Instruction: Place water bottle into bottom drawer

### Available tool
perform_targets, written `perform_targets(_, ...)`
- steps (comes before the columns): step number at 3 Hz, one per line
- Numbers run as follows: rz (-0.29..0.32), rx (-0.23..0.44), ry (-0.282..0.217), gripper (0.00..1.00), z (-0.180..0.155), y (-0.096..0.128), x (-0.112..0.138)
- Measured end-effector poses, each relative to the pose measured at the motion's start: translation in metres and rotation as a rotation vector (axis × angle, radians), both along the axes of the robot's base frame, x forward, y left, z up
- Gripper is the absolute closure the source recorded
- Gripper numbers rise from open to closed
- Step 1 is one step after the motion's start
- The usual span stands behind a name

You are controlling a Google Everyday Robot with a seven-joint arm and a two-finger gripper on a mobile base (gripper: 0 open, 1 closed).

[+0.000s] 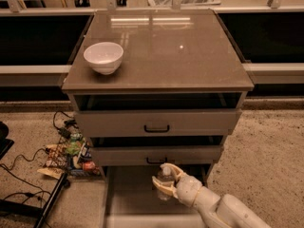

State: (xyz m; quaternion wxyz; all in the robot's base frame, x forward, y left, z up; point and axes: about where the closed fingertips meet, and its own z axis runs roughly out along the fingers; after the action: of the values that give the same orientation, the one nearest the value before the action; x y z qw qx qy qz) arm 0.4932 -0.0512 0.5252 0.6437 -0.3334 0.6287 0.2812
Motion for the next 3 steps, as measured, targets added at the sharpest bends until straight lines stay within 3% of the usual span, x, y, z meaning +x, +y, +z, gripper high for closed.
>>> perform_targets(1, 0.049, 0.036, 0.009, 1.00, -0.051, 0.021, -0.005)
perform_targets(2, 0.107, 0.046, 0.049, 1.00, -0.098, 0.040, -0.009)
perform_targets(3, 0.156, 0.031, 0.119, 1.00, -0.151, 0.059, -0.005)
